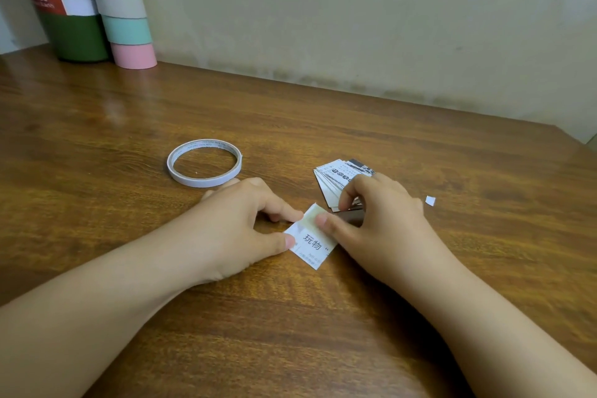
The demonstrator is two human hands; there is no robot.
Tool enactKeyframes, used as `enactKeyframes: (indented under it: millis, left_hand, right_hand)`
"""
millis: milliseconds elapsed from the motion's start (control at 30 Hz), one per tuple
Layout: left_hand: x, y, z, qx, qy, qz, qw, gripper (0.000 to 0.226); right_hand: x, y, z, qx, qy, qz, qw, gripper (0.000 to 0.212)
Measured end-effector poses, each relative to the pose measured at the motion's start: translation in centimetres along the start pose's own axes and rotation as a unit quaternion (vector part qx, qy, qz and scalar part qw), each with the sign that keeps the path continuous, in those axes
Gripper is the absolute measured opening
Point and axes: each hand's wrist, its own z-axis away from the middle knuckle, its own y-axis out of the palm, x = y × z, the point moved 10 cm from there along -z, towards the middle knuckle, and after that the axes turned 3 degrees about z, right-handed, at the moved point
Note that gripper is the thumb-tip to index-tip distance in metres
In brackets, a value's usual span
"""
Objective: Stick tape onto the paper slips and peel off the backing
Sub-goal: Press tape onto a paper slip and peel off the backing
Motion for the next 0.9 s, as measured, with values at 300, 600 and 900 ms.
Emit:
enactKeyframes:
  millis: [300,600,900]
  left_hand:
    - [0.0,0.0,-0.1,-0.001,0.002,0.002,1.000,0.026]
    - [-0.2,-0.2,0.1,-0.009,0.020,0.009,1.000,0.025]
    - [-0.1,-0.6,0.1,-0.021,0.031,0.012,0.999,0.024]
  right_hand:
    - [-0.5,0.6,-0.3,0.015,0.022,0.003,1.000,0.025]
    - [-0.7,0.2,0.6,0.052,0.031,0.043,0.997,0.042]
    - [-0.5,1.0,1.5,0.145,0.034,0.026,0.988,0.048]
